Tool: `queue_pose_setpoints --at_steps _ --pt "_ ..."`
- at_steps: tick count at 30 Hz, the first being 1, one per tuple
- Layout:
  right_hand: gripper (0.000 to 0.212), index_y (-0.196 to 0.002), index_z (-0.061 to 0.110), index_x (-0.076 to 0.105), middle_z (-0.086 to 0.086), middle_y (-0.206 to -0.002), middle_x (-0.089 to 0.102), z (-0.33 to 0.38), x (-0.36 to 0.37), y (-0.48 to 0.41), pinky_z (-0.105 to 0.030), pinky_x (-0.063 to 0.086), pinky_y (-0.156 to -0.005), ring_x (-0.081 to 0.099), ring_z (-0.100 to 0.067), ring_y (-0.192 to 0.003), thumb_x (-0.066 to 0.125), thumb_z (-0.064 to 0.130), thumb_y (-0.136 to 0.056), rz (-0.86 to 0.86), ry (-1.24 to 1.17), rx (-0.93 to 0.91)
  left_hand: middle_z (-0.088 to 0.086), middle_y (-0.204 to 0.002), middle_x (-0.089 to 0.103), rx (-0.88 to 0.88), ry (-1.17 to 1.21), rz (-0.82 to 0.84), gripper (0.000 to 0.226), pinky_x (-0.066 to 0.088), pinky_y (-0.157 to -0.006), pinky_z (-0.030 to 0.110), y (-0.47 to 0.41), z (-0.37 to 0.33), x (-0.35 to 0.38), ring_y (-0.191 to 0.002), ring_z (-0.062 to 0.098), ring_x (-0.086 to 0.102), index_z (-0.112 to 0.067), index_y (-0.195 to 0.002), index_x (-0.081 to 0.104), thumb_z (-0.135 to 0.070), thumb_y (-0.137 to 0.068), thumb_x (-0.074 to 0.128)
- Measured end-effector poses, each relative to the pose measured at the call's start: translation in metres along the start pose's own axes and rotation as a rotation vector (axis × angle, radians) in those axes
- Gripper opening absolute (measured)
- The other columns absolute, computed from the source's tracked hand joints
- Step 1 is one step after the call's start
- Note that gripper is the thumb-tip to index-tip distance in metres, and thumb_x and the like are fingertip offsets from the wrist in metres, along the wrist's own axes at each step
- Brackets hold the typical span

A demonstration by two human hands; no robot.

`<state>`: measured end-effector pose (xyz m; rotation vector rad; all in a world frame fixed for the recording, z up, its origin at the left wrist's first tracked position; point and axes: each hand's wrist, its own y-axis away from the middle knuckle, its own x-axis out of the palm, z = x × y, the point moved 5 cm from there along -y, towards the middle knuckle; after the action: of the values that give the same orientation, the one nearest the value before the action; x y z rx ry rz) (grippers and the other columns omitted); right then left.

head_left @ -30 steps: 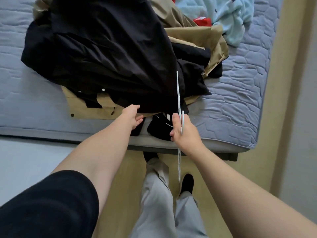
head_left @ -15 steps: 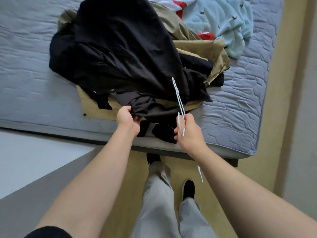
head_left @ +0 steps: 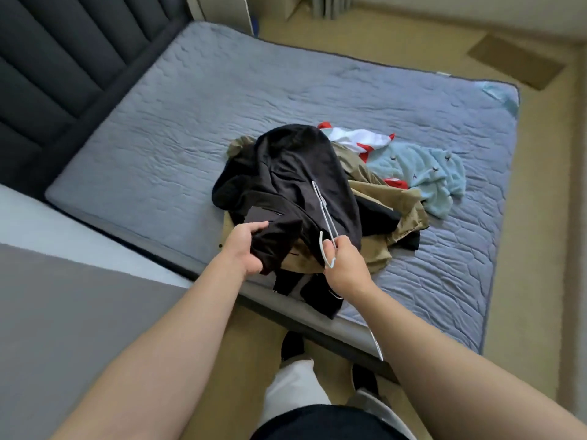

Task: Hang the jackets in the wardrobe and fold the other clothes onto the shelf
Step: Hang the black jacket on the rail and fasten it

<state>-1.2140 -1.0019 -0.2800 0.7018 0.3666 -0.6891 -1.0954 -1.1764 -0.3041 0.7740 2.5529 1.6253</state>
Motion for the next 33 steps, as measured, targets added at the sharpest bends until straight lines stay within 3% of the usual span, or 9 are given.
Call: queue_pose_setpoints --at_steps 4,7,9,13,17,22,26,30,33 --pt "0.031 -0.090 0.011 0.045 -0.016 -0.104 0.056 0.008 -0.019 0.028 -0.032 0.033 -0.072 0.052 -0.029 -0.087 0.041 0.037 -0.107 0.045 0.055 -0.091 0.019 -0.108 0.075 0.091 0.022 -0.010 0.027 0.056 -0.083 0.043 0.053 0.014 0.007 -0.089 0.037 0.074 -0.005 -0.098 0.080 -0.023 -0.091 0.060" --pt "0.032 -0.079 0.018 0.039 -0.012 -0.102 0.051 0.017 -0.033 0.043 -0.030 0.035 -0.073 0.048 -0.022 -0.078 0.052 0.036 -0.103 0.037 0.038 -0.181 0.019 -0.109 0.074 0.243 0.090 -0.046 0.027 0.056 -0.086 0.041 0.085 0.017 0.015 -0.092 0.033 0.073 -0.002 -0.110 0.073 -0.014 -0.096 0.053" --pt "0.031 -0.083 0.018 0.040 -0.008 -0.103 0.048 0.020 -0.040 0.052 -0.030 0.036 -0.074 0.047 -0.018 -0.073 0.057 0.036 -0.100 0.039 0.041 -0.227 0.020 -0.108 0.073 0.321 0.135 -0.078 0.027 0.056 -0.087 0.042 0.105 0.019 0.017 -0.094 0.035 0.072 0.000 -0.107 0.073 -0.008 -0.091 0.053" --pt "0.031 -0.093 0.015 0.044 -0.004 -0.102 0.046 0.026 -0.049 0.067 -0.028 0.034 -0.073 0.046 -0.014 -0.073 0.059 0.040 -0.099 0.050 0.079 -0.285 0.011 -0.088 0.075 0.421 0.214 -0.088 0.013 0.058 -0.077 0.036 0.144 0.024 0.015 -0.075 0.030 0.073 -0.014 -0.066 0.075 -0.015 -0.067 0.062" --pt "0.034 -0.087 0.017 0.043 -0.004 -0.097 0.051 0.043 -0.050 0.078 -0.030 0.031 -0.066 0.047 -0.013 -0.070 0.059 0.045 -0.098 0.038 0.079 -0.330 0.013 -0.105 0.076 0.490 0.299 -0.053 0.027 0.060 -0.077 0.039 0.172 0.025 0.003 -0.089 0.030 0.075 -0.014 -0.084 0.082 -0.034 -0.084 0.065" --pt "0.035 -0.080 0.021 0.039 0.001 -0.079 0.054 0.076 -0.042 0.082 -0.026 0.029 -0.052 0.049 -0.010 -0.065 0.057 0.046 -0.098 0.037 0.047 -0.397 0.014 -0.089 0.073 0.540 0.370 -0.039 0.016 0.059 -0.073 0.036 0.197 0.021 -0.022 -0.073 0.032 0.073 -0.010 -0.075 0.073 -0.018 -0.067 0.062" --pt "0.032 -0.089 0.020 0.041 0.003 -0.080 0.056 0.099 -0.016 0.080 -0.026 0.033 -0.056 0.050 -0.009 -0.069 0.057 0.046 -0.098 0.116 0.009 -0.335 0.020 -0.100 0.074 0.512 0.373 0.075 0.031 0.061 -0.079 0.044 0.209 0.028 -0.027 -0.086 0.038 0.073 -0.002 -0.085 0.080 -0.016 -0.070 0.056" --pt "0.023 -0.099 0.013 0.046 -0.005 -0.087 0.058 0.104 0.017 0.080 -0.033 0.048 -0.074 0.058 -0.019 -0.078 0.066 0.022 -0.093 0.240 -0.119 -0.191 0.022 -0.108 0.069 0.508 0.411 0.102 0.039 0.053 -0.097 0.048 0.214 0.034 -0.026 -0.094 0.039 0.067 -0.001 -0.104 0.072 -0.014 -0.072 0.053" --pt "0.019 -0.104 0.004 0.053 -0.011 -0.092 0.063 0.100 0.027 0.081 -0.038 0.052 -0.085 0.063 -0.030 -0.094 0.063 0.007 -0.088 0.215 -0.047 -0.157 0.023 -0.104 0.068 0.492 0.415 0.112 0.041 0.056 -0.091 0.045 0.213 0.038 -0.032 -0.090 0.040 0.067 -0.001 -0.107 0.069 -0.015 -0.072 0.053"
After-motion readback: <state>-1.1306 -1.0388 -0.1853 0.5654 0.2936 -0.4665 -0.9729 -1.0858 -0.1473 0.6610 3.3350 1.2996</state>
